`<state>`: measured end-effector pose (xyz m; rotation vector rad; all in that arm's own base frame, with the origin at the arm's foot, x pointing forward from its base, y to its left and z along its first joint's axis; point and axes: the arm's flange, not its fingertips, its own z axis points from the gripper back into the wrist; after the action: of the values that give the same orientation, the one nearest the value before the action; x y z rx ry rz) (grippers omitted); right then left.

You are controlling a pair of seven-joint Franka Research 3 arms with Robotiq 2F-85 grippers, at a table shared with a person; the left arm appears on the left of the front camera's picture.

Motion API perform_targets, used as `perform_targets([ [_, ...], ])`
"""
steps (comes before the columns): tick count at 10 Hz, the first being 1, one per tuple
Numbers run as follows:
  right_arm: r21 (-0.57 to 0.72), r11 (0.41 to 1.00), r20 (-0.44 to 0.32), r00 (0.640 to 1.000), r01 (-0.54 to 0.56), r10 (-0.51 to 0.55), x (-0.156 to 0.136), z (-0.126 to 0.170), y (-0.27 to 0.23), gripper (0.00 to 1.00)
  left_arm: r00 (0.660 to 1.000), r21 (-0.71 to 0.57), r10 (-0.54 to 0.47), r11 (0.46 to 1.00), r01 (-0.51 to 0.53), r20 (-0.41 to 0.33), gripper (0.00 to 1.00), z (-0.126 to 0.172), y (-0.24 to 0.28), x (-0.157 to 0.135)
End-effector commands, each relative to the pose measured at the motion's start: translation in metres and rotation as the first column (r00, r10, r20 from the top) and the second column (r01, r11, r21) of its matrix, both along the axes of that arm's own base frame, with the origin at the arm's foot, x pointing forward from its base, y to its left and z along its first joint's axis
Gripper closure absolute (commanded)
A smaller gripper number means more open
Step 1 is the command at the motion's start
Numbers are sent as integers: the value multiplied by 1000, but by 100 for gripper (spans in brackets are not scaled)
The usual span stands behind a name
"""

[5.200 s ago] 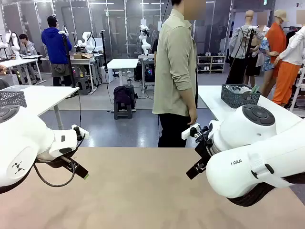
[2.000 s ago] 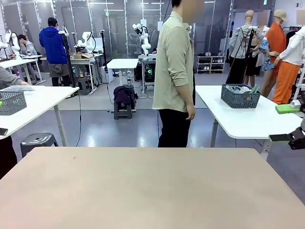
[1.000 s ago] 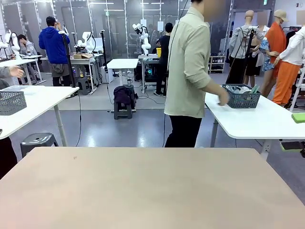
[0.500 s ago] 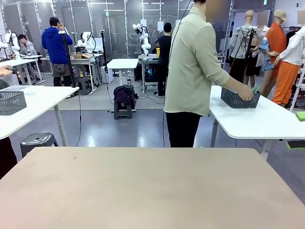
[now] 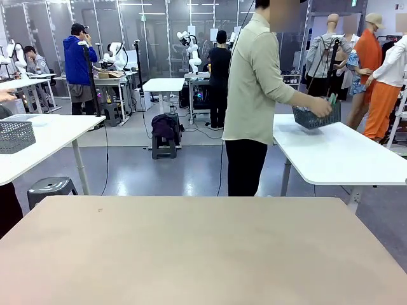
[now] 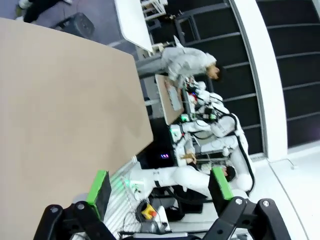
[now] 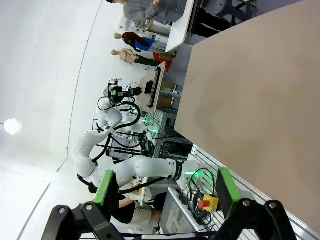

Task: Fold the towels and place them in the basket.
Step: When a person lays out a Towel with hook on the table, fold it in half twice.

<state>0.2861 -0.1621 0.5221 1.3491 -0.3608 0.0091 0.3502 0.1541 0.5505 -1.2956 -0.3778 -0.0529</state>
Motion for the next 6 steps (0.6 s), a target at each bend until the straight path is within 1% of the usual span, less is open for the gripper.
perform_targets([
  [1,22,999,-38,999,-25,26,-4,4,-18,0,996,-52,-91,995,91,8,0,7,23,6],
  [4,29,999,-39,999,-32,33,-13,7,-34,0,993,-83,-117,990,117,7,0,13,44,-4],
  [6,34,999,-47,998,-31,33,-17,9,-45,0,993,-110,-113,987,115,22,0,18,58,-11],
])
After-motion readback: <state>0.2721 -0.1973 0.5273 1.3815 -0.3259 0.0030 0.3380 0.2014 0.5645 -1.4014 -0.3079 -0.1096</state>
